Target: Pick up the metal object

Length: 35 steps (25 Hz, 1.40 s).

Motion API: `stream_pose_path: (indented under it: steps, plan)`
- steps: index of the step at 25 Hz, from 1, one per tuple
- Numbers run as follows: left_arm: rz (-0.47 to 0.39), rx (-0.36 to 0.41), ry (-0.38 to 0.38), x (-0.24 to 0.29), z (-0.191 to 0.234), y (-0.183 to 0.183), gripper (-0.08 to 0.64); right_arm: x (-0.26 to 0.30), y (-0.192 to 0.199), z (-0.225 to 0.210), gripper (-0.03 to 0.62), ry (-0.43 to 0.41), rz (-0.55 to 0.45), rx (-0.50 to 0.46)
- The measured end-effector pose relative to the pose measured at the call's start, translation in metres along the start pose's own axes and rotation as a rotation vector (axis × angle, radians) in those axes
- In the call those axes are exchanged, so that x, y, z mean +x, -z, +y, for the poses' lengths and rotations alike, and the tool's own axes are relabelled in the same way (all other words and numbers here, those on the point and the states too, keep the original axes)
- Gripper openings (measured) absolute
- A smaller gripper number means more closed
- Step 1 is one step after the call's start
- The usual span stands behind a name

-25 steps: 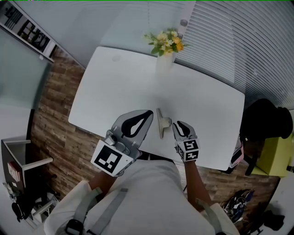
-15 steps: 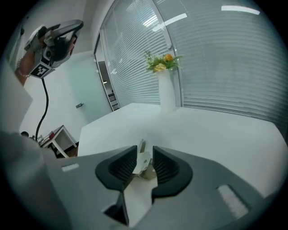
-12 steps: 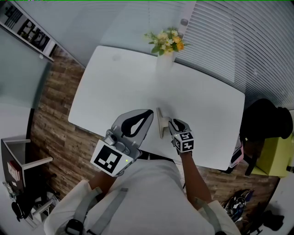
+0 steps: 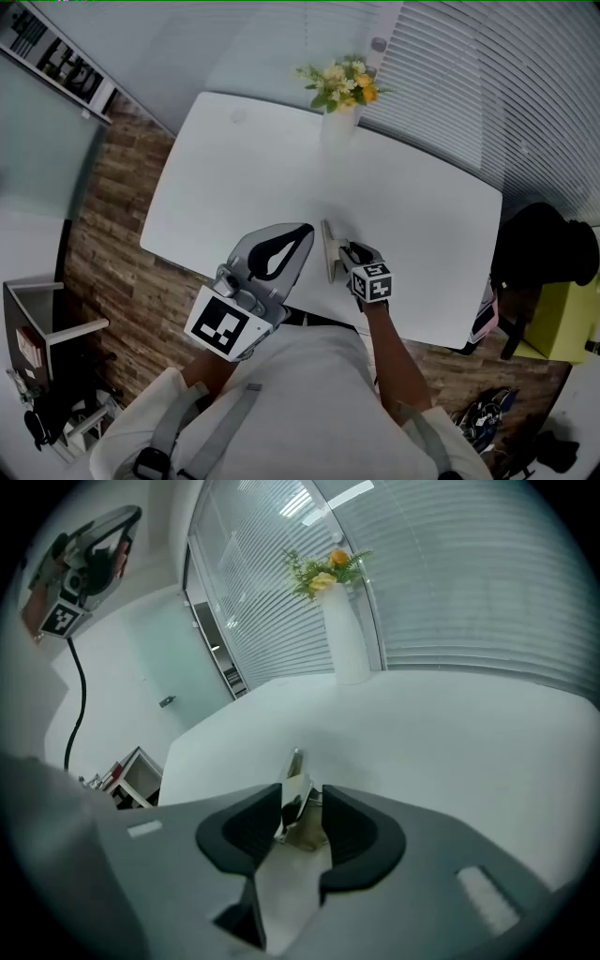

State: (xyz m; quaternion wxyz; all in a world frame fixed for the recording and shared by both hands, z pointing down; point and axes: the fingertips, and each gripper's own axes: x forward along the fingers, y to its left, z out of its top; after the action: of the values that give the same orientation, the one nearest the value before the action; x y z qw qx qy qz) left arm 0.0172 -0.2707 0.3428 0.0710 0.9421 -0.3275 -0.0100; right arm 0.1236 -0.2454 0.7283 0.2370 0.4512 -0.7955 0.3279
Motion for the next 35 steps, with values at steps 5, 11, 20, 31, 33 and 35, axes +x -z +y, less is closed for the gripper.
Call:
stream_pose_path:
  steps: [5, 11, 20, 31, 33, 35]
  plan:
    - [0.001, -0.002, -0.002, 0.002, 0.001, 0.001, 0.000, 0.007, 0.001, 0.002, 0.135, -0.021, 0.005, 0.011]
    - [0.003, -0.003, -0.007, 0.001, 0.004, 0.001, 0.000, 0.013, 0.002, 0.006, 0.129, -0.029, 0.006, 0.016]
    - [0.004, 0.001, -0.014, -0.003, 0.006, 0.000, 0.000, 0.013, -0.003, 0.012, 0.092, -0.051, -0.017, 0.031]
    - [-0.003, 0.002, -0.007, -0.002, 0.006, -0.002, 0.000, 0.010, -0.010, 0.022, 0.034, -0.090, -0.039, 0.065]
    - [-0.010, 0.002, -0.005, -0.001, 0.006, -0.003, 0.000, 0.010, -0.012, 0.021, 0.034, -0.090, -0.047, 0.066]
    - [-0.014, 0.003, -0.005, -0.001, 0.006, -0.004, 0.000, 0.008, -0.014, 0.020, 0.034, -0.087, -0.060, 0.067]
